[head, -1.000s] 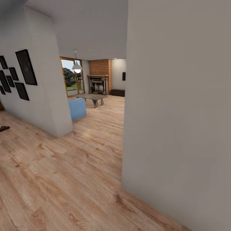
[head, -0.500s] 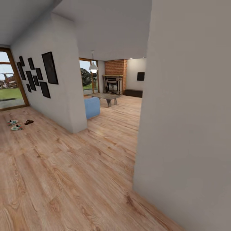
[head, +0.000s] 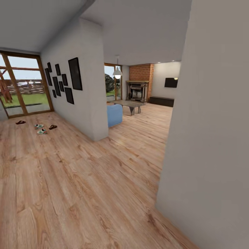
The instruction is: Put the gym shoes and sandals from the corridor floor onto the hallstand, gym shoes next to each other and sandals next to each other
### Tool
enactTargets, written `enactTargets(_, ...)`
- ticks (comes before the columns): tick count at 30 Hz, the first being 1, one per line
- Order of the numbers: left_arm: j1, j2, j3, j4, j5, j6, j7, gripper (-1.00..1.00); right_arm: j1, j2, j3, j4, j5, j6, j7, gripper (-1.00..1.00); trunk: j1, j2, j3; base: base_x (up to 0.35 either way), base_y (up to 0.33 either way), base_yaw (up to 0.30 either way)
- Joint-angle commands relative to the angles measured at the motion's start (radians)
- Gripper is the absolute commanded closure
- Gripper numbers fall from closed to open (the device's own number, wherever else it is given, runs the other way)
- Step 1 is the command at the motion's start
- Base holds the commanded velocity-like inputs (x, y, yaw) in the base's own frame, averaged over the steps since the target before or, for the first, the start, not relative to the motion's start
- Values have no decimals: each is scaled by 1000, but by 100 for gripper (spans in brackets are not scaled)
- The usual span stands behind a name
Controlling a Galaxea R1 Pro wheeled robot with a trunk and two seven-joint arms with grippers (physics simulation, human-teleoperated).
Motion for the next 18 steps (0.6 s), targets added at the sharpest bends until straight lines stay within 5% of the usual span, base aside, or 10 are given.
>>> enactTargets(1, 0, 0, 0, -1, -1, -2, 0, -100, 0, -1, -1, 0, 0, -2, 0, -100, 0, 0, -1, 0, 0, 295)
enactTargets(12, 0, 0, 0, -1, 0, -2, 0, -100, 0, 0, -1, 0, 0, -2, 0, -100, 0, 0, -1, 5, 0, 295)
enactTargets(18, 0, 0, 0, -1, 2, -2, 0, -100, 0, 0, 0, 0, 1, -2, 0, -100, 0, 0, -1, 211, 0, 295)
